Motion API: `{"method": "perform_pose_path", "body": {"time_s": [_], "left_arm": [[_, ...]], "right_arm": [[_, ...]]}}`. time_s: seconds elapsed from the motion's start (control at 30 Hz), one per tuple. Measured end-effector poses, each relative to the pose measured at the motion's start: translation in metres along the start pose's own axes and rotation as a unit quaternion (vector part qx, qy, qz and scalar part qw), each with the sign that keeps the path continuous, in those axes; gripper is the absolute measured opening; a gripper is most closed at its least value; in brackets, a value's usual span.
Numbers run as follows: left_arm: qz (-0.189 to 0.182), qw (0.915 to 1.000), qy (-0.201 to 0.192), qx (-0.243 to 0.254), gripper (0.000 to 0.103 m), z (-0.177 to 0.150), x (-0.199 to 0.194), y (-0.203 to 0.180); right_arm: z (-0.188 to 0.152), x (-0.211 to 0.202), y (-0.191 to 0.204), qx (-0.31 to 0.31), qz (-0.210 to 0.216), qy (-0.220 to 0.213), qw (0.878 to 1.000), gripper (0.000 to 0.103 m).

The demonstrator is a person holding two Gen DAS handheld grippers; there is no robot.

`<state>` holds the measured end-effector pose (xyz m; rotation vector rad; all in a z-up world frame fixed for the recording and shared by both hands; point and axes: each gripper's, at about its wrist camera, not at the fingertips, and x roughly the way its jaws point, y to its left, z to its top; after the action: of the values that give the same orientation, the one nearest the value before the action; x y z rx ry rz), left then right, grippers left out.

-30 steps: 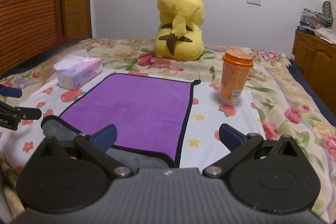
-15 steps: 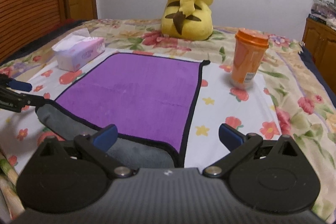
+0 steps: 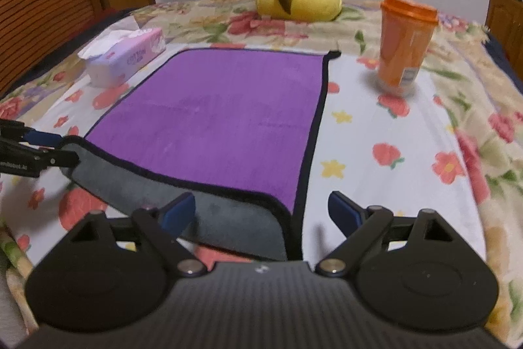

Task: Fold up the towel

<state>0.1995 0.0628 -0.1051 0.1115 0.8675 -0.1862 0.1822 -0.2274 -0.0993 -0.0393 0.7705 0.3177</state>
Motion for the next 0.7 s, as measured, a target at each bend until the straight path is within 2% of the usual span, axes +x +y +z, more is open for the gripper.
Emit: {"method": "perform_pose_path", "body": {"time_s": [0.23, 0.37, 0.43, 0.5, 0.7], "left_arm": [[-0.004, 0.9998, 0.014, -0.011, 0.061, -0.002, 0.0041, 0.0022], [-0.011, 0.9996, 0.018, -0.019, 0.055, -0.0025, 0.0048, 0.0024], [-0.01, 0.9997, 0.018, -0.017, 0.053, -0.0025, 0.0044, 0.0012], [-0.014, 0.9997, 0.017, -0.014, 0.046, -0.0026, 0.0041, 0.0004], [-0.008, 0.9998, 0.013, -0.011, 0.038, -0.0031, 0.0028, -0.0015]], "right_arm": [[-0.0035, 0.008, -0.0027, 0.013, 0.014, 0.03, 0.999, 0.08], [-0.0041, 0.0085, -0.0031, 0.015, 0.022, 0.037, 0.999, 0.074], [-0.0039, 0.0088, -0.0033, 0.016, 0.026, 0.041, 0.999, 0.068], [-0.0039, 0.0086, -0.0034, 0.016, 0.03, 0.043, 0.999, 0.063], [-0.0017, 0.007, -0.0047, 0.011, 0.028, 0.04, 0.999, 0.051]]}}
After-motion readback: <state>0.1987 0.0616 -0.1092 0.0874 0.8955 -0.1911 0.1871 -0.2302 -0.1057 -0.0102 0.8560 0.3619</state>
